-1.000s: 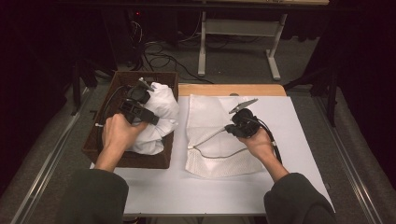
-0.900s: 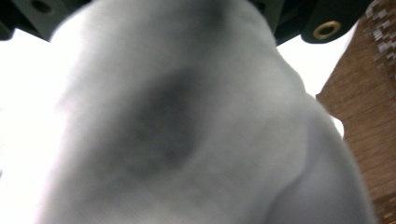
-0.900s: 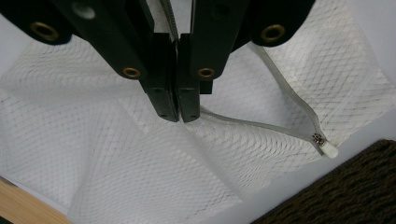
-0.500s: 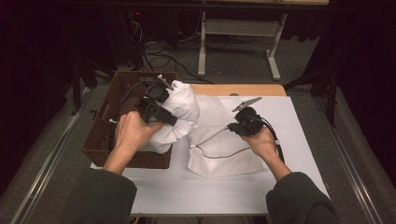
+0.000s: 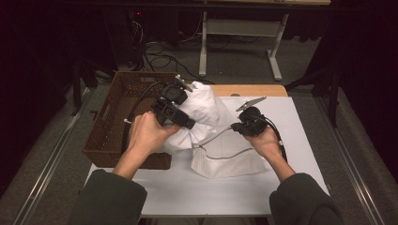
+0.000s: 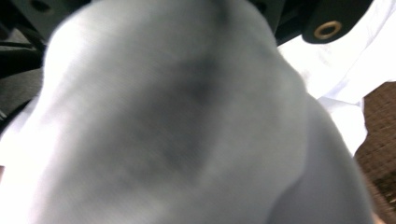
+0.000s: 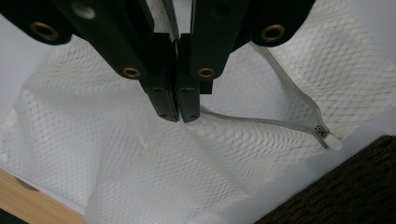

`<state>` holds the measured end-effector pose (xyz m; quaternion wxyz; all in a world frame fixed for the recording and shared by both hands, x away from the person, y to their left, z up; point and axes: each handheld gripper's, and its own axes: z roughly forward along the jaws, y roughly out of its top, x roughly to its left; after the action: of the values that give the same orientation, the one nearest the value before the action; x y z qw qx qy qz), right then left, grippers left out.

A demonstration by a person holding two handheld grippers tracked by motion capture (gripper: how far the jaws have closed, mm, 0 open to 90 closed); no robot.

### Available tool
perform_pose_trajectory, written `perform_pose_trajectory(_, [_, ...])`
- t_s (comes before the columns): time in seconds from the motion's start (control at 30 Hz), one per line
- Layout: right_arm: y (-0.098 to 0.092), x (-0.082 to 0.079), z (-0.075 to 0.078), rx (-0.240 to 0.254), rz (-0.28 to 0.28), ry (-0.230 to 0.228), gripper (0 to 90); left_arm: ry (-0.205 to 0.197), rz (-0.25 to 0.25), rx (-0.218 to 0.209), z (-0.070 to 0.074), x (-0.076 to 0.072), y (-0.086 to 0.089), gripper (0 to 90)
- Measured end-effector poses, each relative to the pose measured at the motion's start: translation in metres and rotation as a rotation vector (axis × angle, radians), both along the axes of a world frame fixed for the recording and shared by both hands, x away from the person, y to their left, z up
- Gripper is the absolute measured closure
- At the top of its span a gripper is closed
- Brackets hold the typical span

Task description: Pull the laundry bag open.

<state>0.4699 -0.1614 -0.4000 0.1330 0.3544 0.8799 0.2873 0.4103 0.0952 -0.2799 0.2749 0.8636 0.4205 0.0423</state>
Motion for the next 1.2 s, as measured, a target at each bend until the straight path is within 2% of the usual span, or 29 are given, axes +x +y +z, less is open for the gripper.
perform_pose_trajectory(0.13, [0.0, 0.001, -0.001, 0.002, -0.003, -0.002, 88.9, 0.009, -0.034, -0.027, -0.004, -0.003, -0.011, 62.8])
perform_pose_trajectory(0.33, [-0.002, 0.001, 0.0, 0.003, -0.006, -0.002, 88.9, 0.013, -0.056, -0.014, -0.01, -0.005, -0.025, 62.8])
perform_pose_trajectory(0.43, [-0.005, 0.001, 0.001, 0.007, -0.015, -0.002, 88.9, 0.019, -0.084, -0.046, -0.009, -0.007, -0.034, 62.8])
perform_pose_trajectory(0.5, [-0.007, 0.002, 0.001, 0.015, -0.027, -0.001, 88.9, 0.022, -0.104, -0.052, -0.007, -0.009, -0.04, 62.8])
perform_pose_trajectory(0.63, [-0.01, 0.003, 0.002, 0.022, -0.031, 0.001, 88.9, 0.013, -0.131, -0.029, -0.006, -0.01, -0.055, 62.8])
perform_pose_trajectory(0.8, [-0.013, 0.002, 0.002, 0.029, -0.04, -0.003, 88.9, 0.015, -0.142, -0.033, -0.007, -0.012, -0.063, 62.7])
perform_pose_trajectory(0.97, [-0.015, 0.002, 0.003, 0.03, -0.044, -0.006, 88.9, 0.011, -0.154, -0.064, 0.004, -0.012, -0.064, 62.6])
perform_pose_trajectory(1.2, [-0.015, 0.005, 0.003, 0.036, -0.05, 0.007, 88.9, -0.007, -0.178, -0.056, 0.021, -0.018, -0.073, 62.4])
